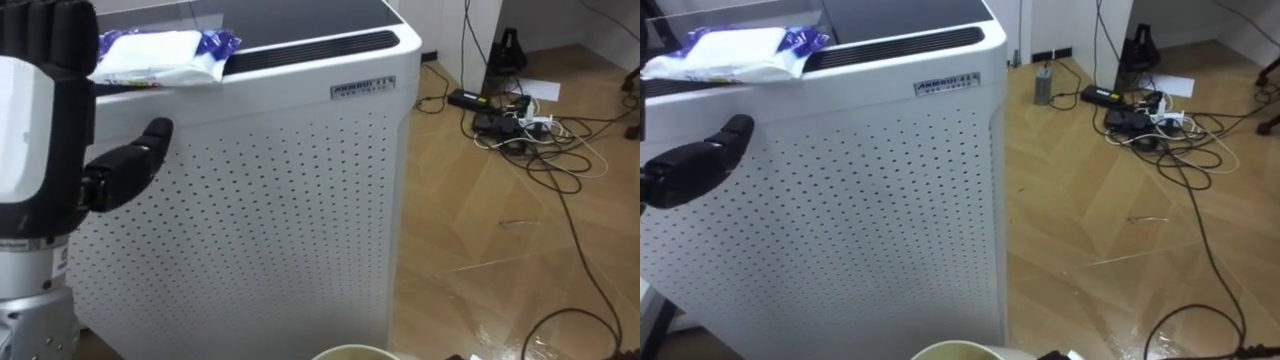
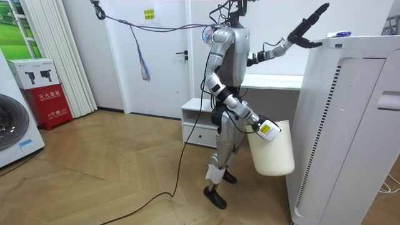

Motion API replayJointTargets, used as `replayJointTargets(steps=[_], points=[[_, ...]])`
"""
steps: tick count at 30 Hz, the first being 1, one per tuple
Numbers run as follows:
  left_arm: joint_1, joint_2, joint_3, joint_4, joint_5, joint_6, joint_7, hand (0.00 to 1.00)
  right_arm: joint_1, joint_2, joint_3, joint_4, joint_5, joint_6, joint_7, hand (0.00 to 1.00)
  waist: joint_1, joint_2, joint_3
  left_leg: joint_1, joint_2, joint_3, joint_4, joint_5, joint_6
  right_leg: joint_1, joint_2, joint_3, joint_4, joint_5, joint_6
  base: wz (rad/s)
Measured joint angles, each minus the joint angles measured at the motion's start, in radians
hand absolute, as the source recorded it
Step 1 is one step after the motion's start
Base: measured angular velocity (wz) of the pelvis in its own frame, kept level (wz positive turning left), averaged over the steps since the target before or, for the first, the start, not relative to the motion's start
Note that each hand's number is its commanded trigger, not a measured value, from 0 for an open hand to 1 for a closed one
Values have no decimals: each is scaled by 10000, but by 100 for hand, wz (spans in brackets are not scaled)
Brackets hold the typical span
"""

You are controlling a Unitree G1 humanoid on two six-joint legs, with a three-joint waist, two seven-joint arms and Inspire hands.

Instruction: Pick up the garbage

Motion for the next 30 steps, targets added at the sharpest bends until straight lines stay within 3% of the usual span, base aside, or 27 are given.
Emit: replayJointTargets(steps=[5,10,12,16,20,28,30], points=[[-24,446,4,46,-8,120,-505,0,-46,-54,-3,-17,10,120,148,100,-84,58,-40,35,13,93,-2,15,12,3,-1,115,20,0,0,-2],[-31,638,0,52,-16,299,-1390,0,-45,-108,-19,-163,2,193,297,100,-224,60,-38,88,-5,95,-1,39,47,66,-31,94,41,13,20,0],[-34,793,-1,51,-15,382,-1828,0,-47,-108,-19,-344,3,268,378,100,-307,82,-27,93,-7,95,3,63,46,70,-34,97,55,23,27,0],[-278,829,-8,77,-11,484,-2375,0,-61,-115,-19,-363,3,268,362,100,-311,164,27,110,-15,107,-4,91,41,67,-41,107,83,39,27,0],[-315,1228,-6,91,-3,494,-2805,0,-73,-168,-19,-353,7,369,361,100,-302,266,81,101,-19,125,-61,96,38,55,-29,121,80,42,27,0],[-334,1345,-6,158,-34,566,-3821,0,-73,-192,-17,-293,6,728,373,100,-228,277,78,69,-15,122,9,103,33,56,-28,118,51,43,28,0],[-334,1519,-7,294,-24,590,-4267,0,-76,-190,-20,-290,-39,814,373,100,-247,292,68,28,-15,121,0,104,32,28,-27,113,56,42,28,0]])
